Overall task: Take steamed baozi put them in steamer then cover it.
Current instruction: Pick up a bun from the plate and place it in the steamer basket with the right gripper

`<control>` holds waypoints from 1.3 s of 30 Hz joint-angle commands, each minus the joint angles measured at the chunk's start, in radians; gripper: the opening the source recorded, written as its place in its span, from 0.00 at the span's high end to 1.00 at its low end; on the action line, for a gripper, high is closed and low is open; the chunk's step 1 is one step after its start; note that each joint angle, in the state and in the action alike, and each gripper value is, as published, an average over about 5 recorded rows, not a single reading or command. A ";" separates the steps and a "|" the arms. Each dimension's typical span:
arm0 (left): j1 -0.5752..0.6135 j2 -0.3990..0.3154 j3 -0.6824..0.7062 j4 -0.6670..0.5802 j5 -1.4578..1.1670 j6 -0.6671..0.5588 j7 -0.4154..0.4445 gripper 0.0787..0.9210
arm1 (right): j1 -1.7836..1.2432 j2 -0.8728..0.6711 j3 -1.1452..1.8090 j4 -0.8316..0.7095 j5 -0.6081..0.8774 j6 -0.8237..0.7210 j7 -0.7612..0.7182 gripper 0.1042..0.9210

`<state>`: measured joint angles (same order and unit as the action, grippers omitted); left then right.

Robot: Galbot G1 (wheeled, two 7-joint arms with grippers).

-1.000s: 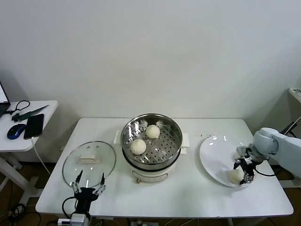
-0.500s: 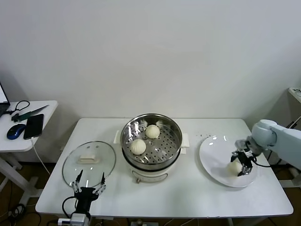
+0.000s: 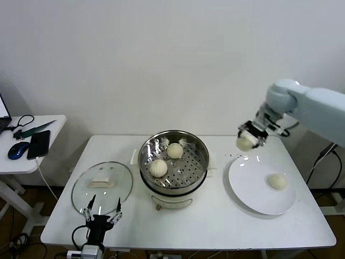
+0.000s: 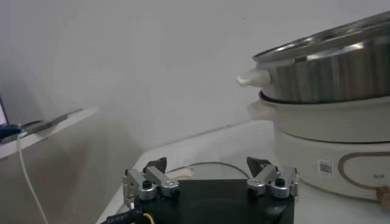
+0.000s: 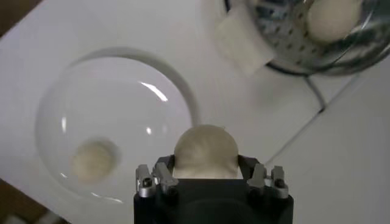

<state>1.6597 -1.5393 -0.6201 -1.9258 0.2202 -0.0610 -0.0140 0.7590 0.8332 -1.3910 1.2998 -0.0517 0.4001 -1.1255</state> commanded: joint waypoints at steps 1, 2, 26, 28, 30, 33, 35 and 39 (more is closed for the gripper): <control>0.004 -0.006 0.004 0.006 -0.001 -0.003 -0.002 0.12 | 0.101 0.251 0.039 0.028 -0.076 0.204 -0.007 0.28; 0.006 -0.006 0.005 0.006 -0.001 -0.003 -0.002 0.12 | 0.083 0.267 0.045 0.036 -0.082 0.203 -0.007 0.28; 0.007 -0.003 -0.004 0.028 -0.011 0.000 -0.003 0.12 | -0.181 0.374 0.035 0.166 -0.119 0.170 -0.010 0.28; 0.007 -0.003 -0.005 0.030 -0.012 -0.001 -0.003 0.12 | -0.189 0.380 0.035 0.165 -0.118 0.169 -0.010 0.28; 0.007 -0.002 -0.008 0.031 -0.014 -0.001 -0.002 0.12 | -0.197 0.382 0.035 0.163 -0.116 0.168 -0.010 0.28; 0.006 0.000 -0.012 0.033 -0.019 -0.001 -0.002 0.12 | -0.205 0.383 0.035 0.162 -0.116 0.167 -0.011 0.28; 0.005 0.002 -0.014 0.035 -0.021 -0.001 -0.002 0.12 | -0.209 0.383 0.034 0.163 -0.115 0.165 -0.011 0.28; 0.003 0.002 -0.015 0.040 -0.022 -0.003 -0.002 0.12 | -0.218 0.384 0.036 0.162 -0.115 0.161 -0.011 0.27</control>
<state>1.6637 -1.5384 -0.6351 -1.8912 0.1994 -0.0617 -0.0164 0.5675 1.2026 -1.3543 1.4513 -0.1676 0.5612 -1.1360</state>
